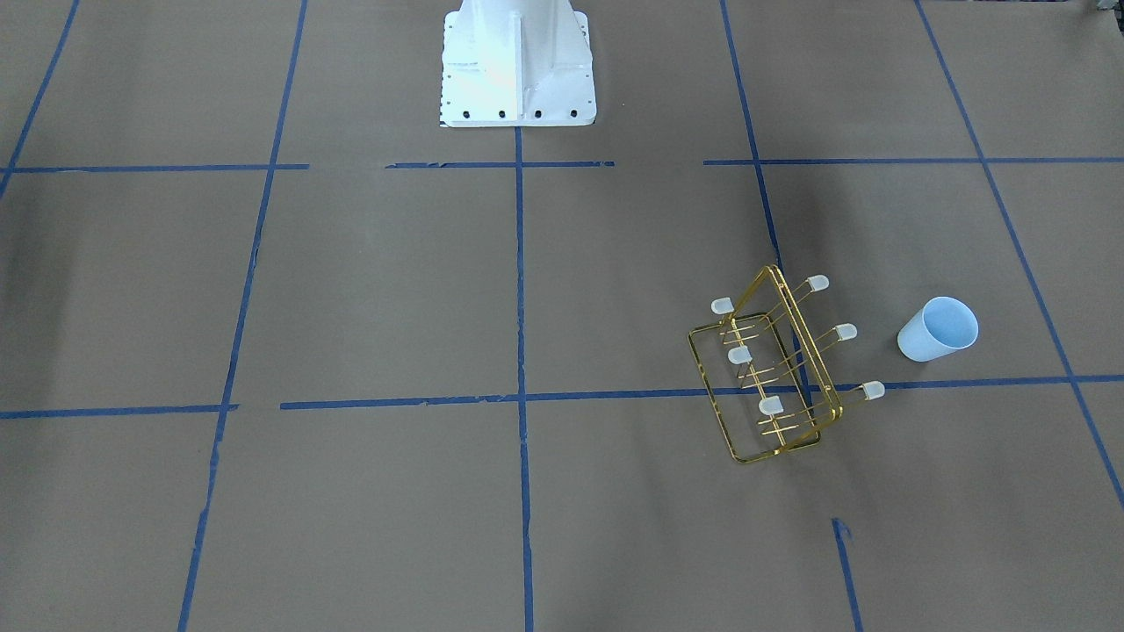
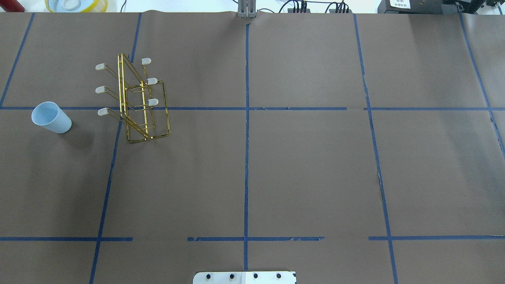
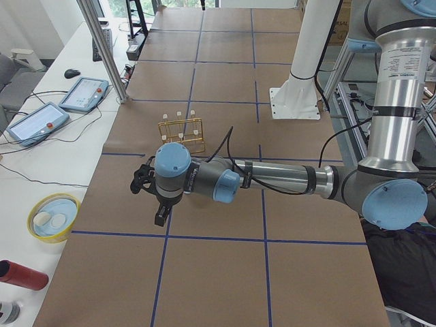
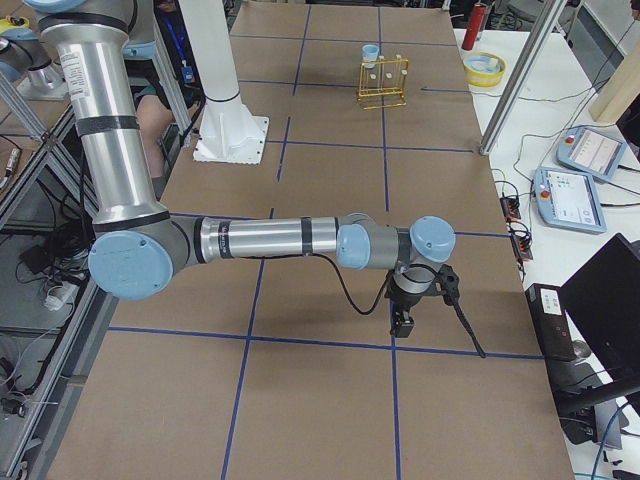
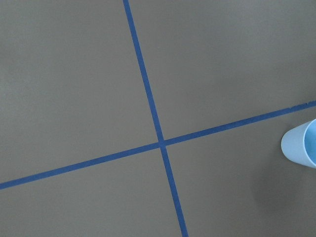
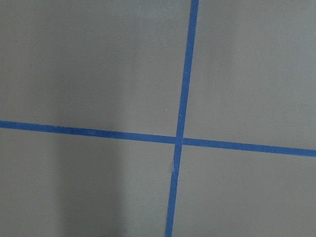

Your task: Hang cup on cup holder

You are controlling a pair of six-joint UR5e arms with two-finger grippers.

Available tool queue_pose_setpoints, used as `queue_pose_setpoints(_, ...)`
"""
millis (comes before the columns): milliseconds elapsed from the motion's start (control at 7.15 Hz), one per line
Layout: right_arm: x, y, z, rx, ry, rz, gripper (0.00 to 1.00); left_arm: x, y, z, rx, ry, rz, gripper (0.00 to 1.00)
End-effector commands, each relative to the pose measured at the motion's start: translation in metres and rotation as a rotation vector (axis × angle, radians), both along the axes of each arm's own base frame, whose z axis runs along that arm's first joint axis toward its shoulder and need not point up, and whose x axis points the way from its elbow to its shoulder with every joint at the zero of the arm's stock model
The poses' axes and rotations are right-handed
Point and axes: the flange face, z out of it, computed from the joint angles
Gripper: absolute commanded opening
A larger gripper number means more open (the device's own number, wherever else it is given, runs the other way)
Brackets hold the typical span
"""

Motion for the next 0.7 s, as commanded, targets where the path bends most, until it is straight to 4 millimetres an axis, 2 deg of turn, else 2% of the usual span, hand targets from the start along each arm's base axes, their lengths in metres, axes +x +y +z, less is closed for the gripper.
queue_pose_setpoints(0,0.0,0.0,0.0,0.0,0.0,0.0,1.0,0.012,-0.007,-0.018,0.067,0.012,-0.012,1.0)
queue_pose_setpoints(559,0.0,0.0,0.0,-0.001,0.0,0.001,1.0,0.062,-0.004,-0.085,0.091,-0.027,-0.048,1.0)
